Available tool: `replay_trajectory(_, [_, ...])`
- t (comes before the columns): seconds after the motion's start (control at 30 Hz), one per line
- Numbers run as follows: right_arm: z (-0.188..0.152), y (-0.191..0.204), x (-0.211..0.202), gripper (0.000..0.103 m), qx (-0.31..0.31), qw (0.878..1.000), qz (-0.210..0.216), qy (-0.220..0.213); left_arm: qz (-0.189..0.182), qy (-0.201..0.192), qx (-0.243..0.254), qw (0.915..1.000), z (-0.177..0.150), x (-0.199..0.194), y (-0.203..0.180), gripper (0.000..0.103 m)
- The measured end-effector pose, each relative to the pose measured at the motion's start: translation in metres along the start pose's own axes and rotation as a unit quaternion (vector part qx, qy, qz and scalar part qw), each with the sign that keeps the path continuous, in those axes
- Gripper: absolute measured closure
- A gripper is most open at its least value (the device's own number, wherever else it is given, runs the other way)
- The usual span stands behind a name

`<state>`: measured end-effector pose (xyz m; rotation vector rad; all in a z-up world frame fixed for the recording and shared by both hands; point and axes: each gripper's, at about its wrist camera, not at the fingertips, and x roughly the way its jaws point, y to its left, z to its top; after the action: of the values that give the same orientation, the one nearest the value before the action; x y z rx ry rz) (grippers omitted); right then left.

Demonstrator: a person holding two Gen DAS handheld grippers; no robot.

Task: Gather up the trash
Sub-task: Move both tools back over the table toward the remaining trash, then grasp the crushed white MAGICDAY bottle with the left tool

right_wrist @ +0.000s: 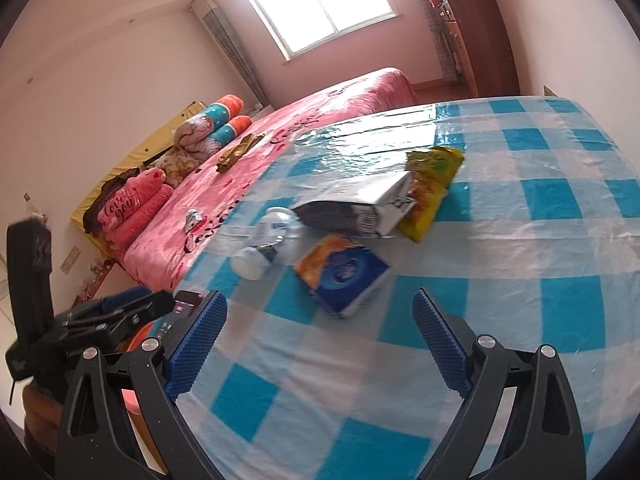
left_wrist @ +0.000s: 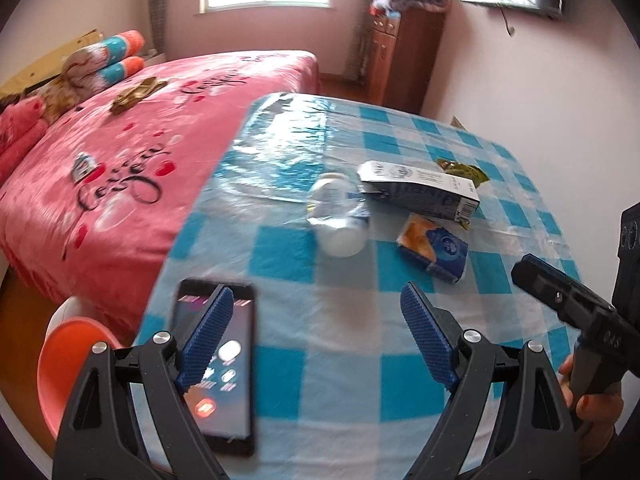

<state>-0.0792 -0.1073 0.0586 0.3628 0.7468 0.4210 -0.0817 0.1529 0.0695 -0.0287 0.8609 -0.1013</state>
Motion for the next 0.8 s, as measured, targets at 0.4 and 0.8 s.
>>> replay_trajectory(0.4, [0.019, -0.058, -0.002, 0.01, 0.067, 0.998, 0.019, -0.001, 0.006, 0.03, -0.017, 0.9994, 0.045, 0.066, -0.015, 0.017])
replay_trajectory(0.8, [0.086, -0.098, 0.019, 0.01, 0.111, 0.993, 0.028, 0.002, 0.007, 0.075, -0.024, 0.9968, 0.062, 0.114, -0.014, 0.017])
